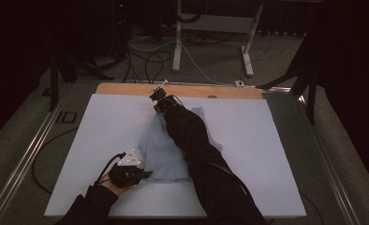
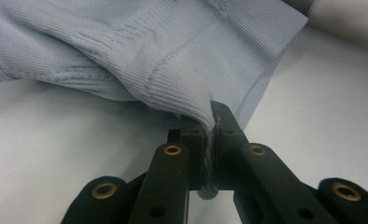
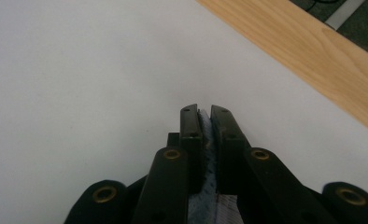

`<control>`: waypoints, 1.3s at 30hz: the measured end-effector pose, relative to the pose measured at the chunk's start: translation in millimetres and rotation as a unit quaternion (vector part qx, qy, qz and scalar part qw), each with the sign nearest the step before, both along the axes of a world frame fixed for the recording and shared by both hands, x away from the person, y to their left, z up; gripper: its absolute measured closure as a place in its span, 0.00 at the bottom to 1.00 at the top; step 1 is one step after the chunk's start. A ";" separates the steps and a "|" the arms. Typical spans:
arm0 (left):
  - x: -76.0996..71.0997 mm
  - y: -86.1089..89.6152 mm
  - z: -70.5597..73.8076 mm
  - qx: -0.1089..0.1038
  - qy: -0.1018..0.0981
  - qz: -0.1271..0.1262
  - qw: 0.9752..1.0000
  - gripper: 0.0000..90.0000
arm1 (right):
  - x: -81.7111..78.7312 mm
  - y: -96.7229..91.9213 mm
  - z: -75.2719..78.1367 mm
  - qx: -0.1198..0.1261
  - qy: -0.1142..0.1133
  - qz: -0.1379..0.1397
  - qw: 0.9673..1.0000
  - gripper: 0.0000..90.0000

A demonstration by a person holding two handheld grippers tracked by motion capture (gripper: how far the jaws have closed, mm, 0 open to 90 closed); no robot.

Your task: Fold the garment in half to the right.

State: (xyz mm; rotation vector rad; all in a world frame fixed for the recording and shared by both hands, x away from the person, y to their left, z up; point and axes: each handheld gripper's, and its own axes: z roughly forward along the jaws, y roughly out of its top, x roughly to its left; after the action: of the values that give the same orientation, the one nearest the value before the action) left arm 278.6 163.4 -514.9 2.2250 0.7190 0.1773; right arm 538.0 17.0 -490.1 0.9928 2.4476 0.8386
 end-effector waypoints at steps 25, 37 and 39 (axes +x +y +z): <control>-0.9 -18.5 31.7 -0.008 -0.025 -0.029 0.999 0.97 | -6.6 -27.7 35.1 0.020 -0.023 0.005 1.000 0.94; -0.2 -37.3 44.9 -0.006 -0.031 -0.043 0.999 0.97 | -11.4 -51.1 48.4 0.034 -0.028 -0.001 0.999 0.94; 0.4 -41.1 47.2 -0.004 -0.034 -0.048 0.998 0.97 | -12.8 -54.1 50.1 0.034 -0.031 0.000 0.999 0.94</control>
State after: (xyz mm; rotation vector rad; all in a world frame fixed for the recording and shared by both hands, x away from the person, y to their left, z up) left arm 278.9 122.2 -467.7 2.2291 0.5745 0.2014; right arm 525.2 -37.1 -440.1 0.9767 2.3819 0.9450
